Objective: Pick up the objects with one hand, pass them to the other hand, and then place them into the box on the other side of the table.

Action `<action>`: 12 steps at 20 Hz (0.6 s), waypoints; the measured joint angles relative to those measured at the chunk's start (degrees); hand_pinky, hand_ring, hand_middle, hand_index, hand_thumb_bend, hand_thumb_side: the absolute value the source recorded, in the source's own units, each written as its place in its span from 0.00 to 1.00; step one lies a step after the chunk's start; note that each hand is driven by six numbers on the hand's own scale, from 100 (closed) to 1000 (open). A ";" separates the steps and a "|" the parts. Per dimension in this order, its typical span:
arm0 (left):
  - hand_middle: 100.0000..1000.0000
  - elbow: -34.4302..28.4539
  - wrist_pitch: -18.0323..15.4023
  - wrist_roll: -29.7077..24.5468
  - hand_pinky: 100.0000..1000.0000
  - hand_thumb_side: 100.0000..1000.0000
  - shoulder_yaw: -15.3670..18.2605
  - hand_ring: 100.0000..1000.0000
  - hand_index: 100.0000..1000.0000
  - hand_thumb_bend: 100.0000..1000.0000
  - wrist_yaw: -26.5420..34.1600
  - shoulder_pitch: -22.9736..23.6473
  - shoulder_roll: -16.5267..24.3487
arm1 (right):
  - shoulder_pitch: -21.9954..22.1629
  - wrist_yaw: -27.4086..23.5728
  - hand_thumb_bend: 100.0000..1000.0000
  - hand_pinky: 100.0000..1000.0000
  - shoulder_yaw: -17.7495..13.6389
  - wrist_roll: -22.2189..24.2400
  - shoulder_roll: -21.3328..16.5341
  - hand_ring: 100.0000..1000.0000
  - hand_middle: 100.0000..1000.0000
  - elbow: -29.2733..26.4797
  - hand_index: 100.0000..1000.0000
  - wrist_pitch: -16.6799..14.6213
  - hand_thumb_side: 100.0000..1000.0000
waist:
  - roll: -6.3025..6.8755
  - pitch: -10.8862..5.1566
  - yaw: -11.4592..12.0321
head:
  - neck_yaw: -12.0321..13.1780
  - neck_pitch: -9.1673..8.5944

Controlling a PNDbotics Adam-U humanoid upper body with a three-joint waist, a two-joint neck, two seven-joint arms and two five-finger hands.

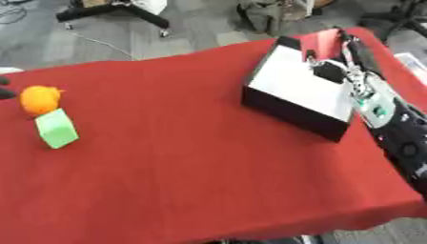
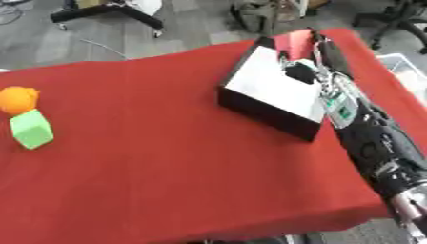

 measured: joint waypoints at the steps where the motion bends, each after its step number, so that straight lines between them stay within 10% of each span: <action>1: 0.61 -0.14 -0.24 -0.28 0.80 0.63 0.11 0.59 0.78 0.42 -0.58 0.00 0.01 | -0.81 4.78 0.46 1.00 0.34 3.87 -0.64 1.00 1.00 0.24 1.00 -1.22 0.58 | -0.09 0.00 0.06 | -0.21 0.00; 7: 0.61 -0.05 -2.08 -3.40 0.80 0.63 0.18 0.59 0.78 0.41 -3.78 -0.60 1.29 | -3.39 31.05 0.63 1.00 2.13 24.57 -4.47 1.00 1.00 -6.24 1.00 -11.12 0.34 | -0.65 -0.14 -0.05 | -0.24 0.00; 12: 0.62 1.28 -4.08 -4.39 0.79 0.60 0.15 0.60 0.79 0.41 -7.10 -2.49 3.59 | -1.63 35.91 0.57 1.00 1.38 24.00 -6.56 1.00 0.99 -17.35 1.00 -13.59 0.22 | -0.63 -0.41 -0.94 | 1.74 0.00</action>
